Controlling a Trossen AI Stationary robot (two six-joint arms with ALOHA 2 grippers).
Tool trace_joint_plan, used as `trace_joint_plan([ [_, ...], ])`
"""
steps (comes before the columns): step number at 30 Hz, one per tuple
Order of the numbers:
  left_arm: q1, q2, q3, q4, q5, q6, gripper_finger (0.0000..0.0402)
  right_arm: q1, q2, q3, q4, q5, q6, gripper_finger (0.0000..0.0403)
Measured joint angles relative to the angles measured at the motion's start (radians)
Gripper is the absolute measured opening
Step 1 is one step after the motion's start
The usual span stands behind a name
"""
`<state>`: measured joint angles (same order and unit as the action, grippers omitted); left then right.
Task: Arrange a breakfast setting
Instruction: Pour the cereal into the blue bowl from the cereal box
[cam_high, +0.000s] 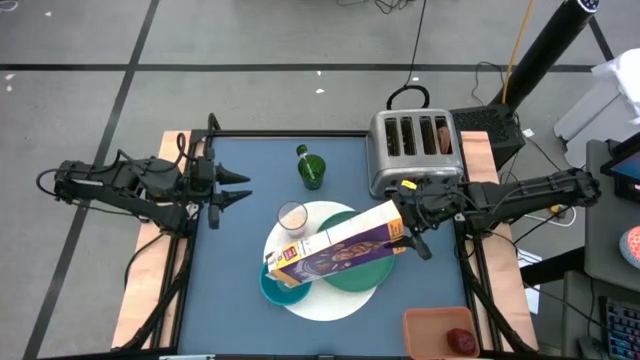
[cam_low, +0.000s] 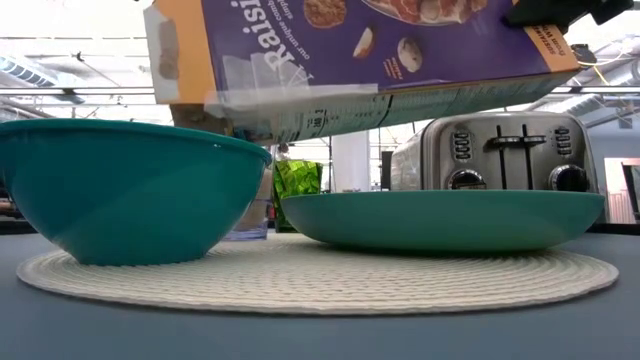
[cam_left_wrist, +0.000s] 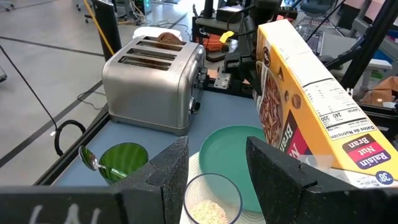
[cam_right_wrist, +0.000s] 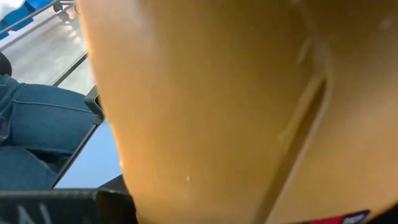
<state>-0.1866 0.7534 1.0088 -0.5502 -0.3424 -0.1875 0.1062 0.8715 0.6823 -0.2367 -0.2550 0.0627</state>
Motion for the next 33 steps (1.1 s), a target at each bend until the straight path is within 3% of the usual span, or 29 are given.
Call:
trace_joint_plan([
  [11,0.000,0.000,0.000,0.000,0.000,0.000,0.0168,0.000,-0.001,0.049,-0.004,-0.003,-0.029,0.0208],
  [19,0.000,0.000,0.000,0.000,0.000,0.000,0.0168,-0.003,0.018,0.138,-0.099,-0.004,-0.059,0.0208],
  [33,0.000,0.000,0.000,0.000,0.000,0.000,0.0168,-0.003,0.131,0.211,-0.173,-0.005,-0.134,0.0208],
])
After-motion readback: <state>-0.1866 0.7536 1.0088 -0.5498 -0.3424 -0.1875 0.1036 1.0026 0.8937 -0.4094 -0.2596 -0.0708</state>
